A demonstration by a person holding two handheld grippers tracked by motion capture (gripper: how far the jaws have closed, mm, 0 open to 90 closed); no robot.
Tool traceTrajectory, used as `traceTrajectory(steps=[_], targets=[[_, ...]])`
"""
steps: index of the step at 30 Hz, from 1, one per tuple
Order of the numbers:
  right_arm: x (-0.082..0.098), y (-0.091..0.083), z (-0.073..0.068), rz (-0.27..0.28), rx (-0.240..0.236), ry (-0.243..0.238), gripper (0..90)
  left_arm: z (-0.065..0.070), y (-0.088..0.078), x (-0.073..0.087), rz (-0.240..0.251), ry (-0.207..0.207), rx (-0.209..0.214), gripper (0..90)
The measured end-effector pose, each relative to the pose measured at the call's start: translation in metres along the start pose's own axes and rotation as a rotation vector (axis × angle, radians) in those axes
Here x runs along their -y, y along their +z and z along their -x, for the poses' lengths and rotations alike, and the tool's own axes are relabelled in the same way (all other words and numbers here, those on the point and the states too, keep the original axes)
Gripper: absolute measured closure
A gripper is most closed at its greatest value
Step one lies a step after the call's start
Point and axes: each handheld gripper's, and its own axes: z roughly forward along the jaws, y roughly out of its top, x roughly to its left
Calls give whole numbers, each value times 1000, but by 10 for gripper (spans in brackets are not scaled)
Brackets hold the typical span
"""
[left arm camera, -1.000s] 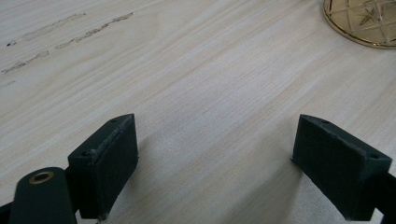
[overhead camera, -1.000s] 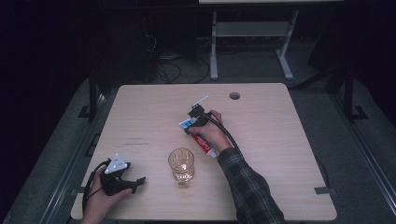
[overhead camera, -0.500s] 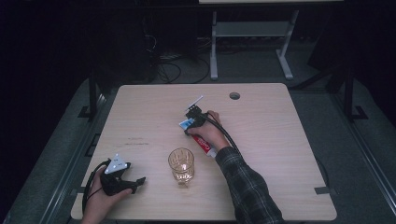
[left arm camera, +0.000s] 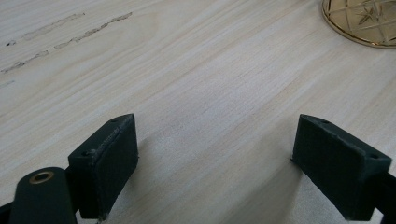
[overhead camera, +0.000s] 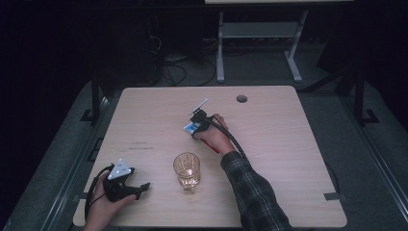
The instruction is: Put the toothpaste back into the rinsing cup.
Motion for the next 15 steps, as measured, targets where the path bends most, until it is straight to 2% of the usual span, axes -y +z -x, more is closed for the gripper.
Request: traceTrajectory(steps=[1,6,7,8,9,10,15], targets=[[0,0,0,-3,-2,-2,513,0,0,0,0,0,0,132],[-1,-1,3,-9,0,-5,567,0,0,0,0,0,0,132],[-2,-2,4,-19,-6,13,619,0,0,0,0,0,0,132],[-2,-2,4,-19,-6,13,619,0,0,0,0,0,0,132],[-3,-5,5,-22,-15,23,681,0,0,0,0,0,0,132],[-3,-7,7,-21,-23,27,700,0,0,0,0,0,0,132],[-2,-9,11,-10,-55,42,723,0,0,0,0,0,0,132]])
